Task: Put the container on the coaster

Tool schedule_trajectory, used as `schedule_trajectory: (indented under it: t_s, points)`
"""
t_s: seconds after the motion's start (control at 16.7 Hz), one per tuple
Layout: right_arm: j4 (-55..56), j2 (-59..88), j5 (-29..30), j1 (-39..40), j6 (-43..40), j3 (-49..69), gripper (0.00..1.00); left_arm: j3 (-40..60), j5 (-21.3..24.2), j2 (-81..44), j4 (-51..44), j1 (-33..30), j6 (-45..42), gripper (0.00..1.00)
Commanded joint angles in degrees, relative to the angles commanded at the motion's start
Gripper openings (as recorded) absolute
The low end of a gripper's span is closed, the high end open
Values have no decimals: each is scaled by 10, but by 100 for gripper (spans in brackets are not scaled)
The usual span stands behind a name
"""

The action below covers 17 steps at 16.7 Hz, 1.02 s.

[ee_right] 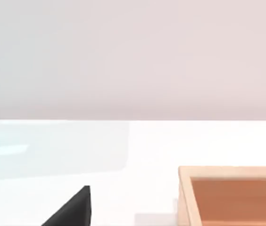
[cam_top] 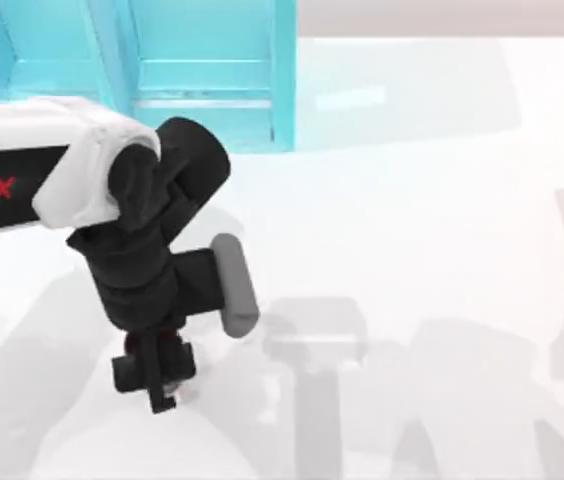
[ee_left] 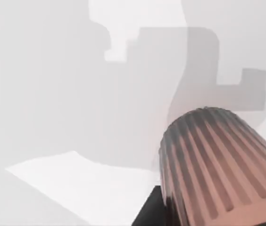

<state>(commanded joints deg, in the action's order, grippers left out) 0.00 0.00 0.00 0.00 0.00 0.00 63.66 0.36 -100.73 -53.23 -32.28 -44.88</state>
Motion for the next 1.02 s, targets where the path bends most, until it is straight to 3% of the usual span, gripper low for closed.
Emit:
schedule_trajectory:
  t_s: [0.6, 0.78, 1.02]
  points:
    - [0, 0, 0, 0, 0, 0, 100, 10, 12, 86, -108, 426, 204, 0]
    - [0, 0, 0, 0, 0, 0, 100, 11, 16, 110, -124, 493, 244, 0]
    - [0, 0, 0, 0, 0, 0, 100, 11, 17, 116, -128, 507, 253, 0]
